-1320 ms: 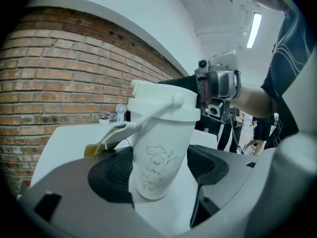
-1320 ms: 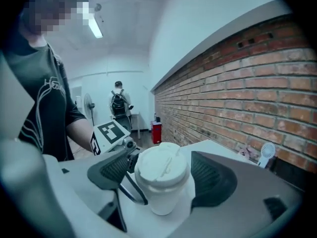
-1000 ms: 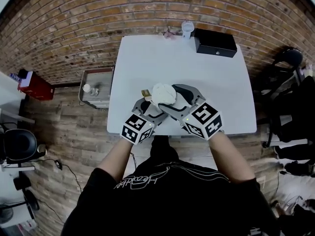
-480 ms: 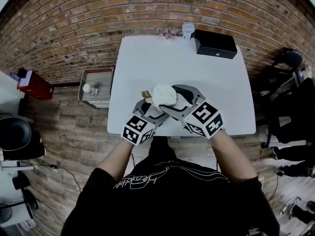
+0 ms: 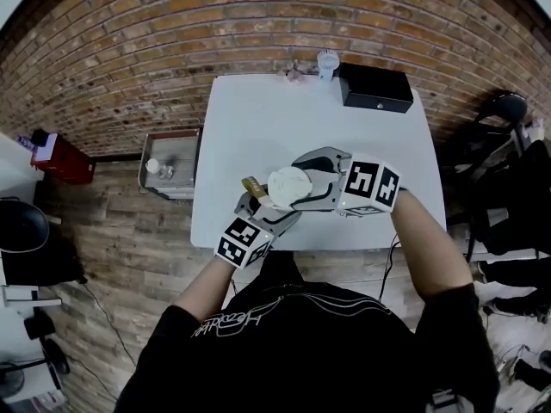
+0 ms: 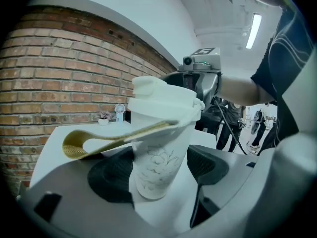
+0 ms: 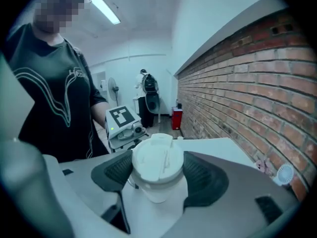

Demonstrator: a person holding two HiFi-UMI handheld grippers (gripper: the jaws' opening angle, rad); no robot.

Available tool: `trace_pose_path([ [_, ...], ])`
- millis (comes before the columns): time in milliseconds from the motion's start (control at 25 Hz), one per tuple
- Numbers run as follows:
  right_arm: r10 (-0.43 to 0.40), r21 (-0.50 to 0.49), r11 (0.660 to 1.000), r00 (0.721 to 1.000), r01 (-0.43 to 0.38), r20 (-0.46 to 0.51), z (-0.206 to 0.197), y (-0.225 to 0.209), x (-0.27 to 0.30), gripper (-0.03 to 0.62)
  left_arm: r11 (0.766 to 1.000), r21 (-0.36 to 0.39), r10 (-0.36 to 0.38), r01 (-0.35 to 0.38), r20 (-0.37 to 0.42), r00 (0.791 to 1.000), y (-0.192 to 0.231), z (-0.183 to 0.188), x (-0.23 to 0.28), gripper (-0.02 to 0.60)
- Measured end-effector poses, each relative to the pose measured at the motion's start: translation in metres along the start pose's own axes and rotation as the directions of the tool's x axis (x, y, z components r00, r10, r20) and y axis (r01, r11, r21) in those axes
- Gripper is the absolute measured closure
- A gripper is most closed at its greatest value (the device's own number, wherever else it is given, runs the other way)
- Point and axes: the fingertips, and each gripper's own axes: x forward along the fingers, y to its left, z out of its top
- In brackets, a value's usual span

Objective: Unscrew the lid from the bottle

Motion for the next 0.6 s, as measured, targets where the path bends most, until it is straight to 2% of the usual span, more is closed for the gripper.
trace_pose_path([
  [160, 0.163, -0.132, 0.976, 0.983, -0.173, -0.084, -0.001, 0.003, -0.002, 0.279, 0.999, 0.021, -0.025, 0.025, -0.009, 1.000, -0.002, 0.003, 0.000, 0.219],
  [320, 0.238, -0.207, 0.938, 0.950, -0.279, -0.202, 0.001, 0.006, 0.000, 0.281, 0.999, 0.021, -0.037, 0.037, -0.009, 0.999, -0.001, 0.003, 0.000, 0.219],
  [440, 0.237, -0.214, 0.933, 0.941, -0.290, -0.243, 0.001, 0.006, 0.000, 0.281, 0.999, 0.022, -0.038, 0.038, -0.008, 0.999, 0.000, 0.003, 0.000, 0.219],
  [560, 0.193, -0.151, 0.962, 0.956, -0.229, -0.220, 0.002, 0.009, -0.001, 0.283, 0.999, 0.024, -0.042, 0.042, -0.010, 0.999, 0.000, 0.003, 0.000, 0.219],
  [600, 0.168, -0.130, 0.972, 0.967, -0.195, -0.194, 0.004, 0.011, -0.002, 0.218, 0.999, 0.023, -0.042, 0.042, -0.011, 0.999, 0.000, 0.003, 0.000, 0.219],
])
